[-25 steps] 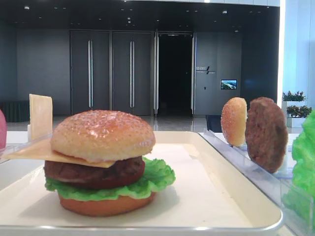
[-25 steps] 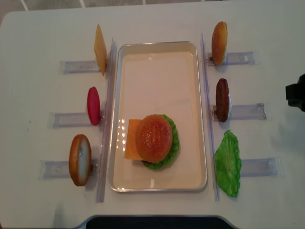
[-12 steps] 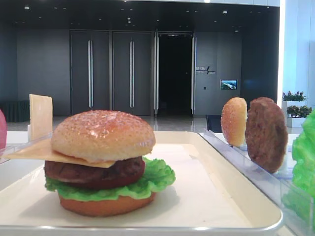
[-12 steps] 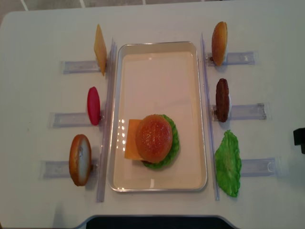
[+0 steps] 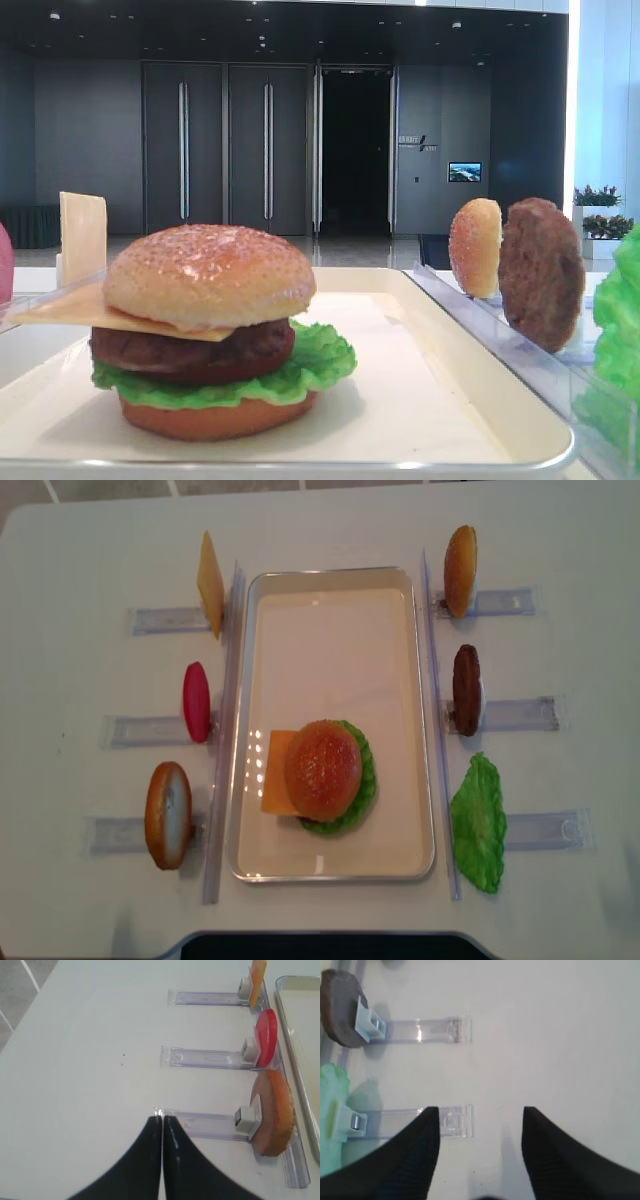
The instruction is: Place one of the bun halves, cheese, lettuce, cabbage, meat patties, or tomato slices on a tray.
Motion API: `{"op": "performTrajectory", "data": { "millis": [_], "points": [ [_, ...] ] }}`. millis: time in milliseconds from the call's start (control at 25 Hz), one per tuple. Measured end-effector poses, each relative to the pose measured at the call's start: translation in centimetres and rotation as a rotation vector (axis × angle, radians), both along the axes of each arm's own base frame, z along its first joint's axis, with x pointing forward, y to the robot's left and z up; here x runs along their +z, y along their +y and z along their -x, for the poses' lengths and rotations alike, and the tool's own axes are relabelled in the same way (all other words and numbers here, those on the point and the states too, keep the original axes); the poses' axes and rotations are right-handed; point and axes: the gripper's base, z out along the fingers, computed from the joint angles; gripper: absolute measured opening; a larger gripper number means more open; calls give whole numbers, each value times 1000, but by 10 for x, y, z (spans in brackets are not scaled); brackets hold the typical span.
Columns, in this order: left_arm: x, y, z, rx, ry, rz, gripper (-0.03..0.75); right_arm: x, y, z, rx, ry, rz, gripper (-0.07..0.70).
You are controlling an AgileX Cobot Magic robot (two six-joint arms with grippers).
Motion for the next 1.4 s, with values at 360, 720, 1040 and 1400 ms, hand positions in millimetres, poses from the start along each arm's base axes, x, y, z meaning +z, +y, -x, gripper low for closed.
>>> {"op": "performTrajectory", "data": {
  "millis": [360, 720, 1040, 1400],
  "points": [
    [0, 0, 0, 0, 0, 0, -2, 11, -2, 39, -3, -244, -18, 387],
    [0, 0, 0, 0, 0, 0, -2, 12, -3, 54, -11, -329, -33, 387],
    [0, 0, 0, 0, 0, 0, -2, 8, -4, 64, -14, -323, -38, 387],
    [0, 0, 0, 0, 0, 0, -2, -2, -4, 66, -15, -231, -32, 387]
  ]
}}
